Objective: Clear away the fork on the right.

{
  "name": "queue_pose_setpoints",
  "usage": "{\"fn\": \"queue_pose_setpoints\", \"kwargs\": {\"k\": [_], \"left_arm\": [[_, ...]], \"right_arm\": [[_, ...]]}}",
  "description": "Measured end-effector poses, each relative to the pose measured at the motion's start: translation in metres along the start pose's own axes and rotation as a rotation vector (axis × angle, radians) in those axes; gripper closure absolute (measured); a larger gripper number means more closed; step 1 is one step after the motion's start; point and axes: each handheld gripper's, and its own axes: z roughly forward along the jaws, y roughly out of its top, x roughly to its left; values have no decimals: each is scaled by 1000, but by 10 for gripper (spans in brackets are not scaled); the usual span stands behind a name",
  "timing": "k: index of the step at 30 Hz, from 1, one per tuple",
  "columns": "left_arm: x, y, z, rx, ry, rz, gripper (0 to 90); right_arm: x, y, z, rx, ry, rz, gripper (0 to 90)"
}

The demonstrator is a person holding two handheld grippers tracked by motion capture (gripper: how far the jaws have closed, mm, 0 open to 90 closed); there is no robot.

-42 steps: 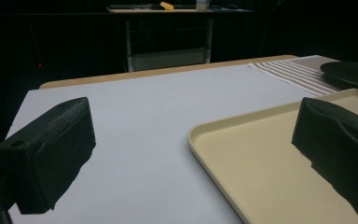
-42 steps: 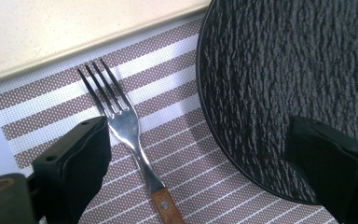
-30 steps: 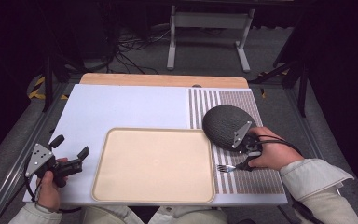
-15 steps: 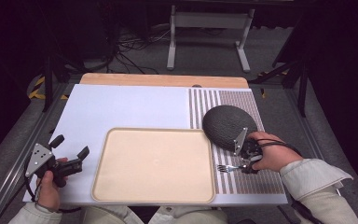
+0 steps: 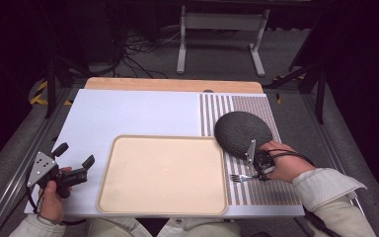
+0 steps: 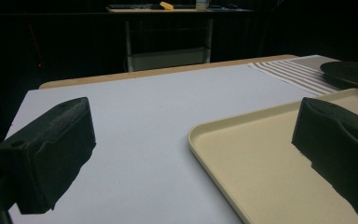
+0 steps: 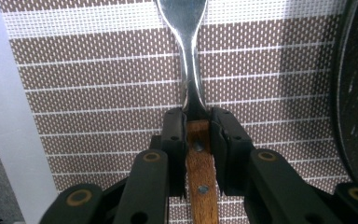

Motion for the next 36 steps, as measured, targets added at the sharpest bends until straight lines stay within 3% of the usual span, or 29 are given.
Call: {"fn": "queue_pose_setpoints", "kwargs": {"k": [9,16,36], "left_arm": [[0,0,0,-2,1,-9,0],[0,0,0,2,-3,-14,0],[1,0,0,4,-2,-11,0]], "right_arm": [[1,1,0,3,-7,-37,772],[2,1,-3,-3,-7,-30,779],[0,7,-49,-75,-79,5,779]]}}
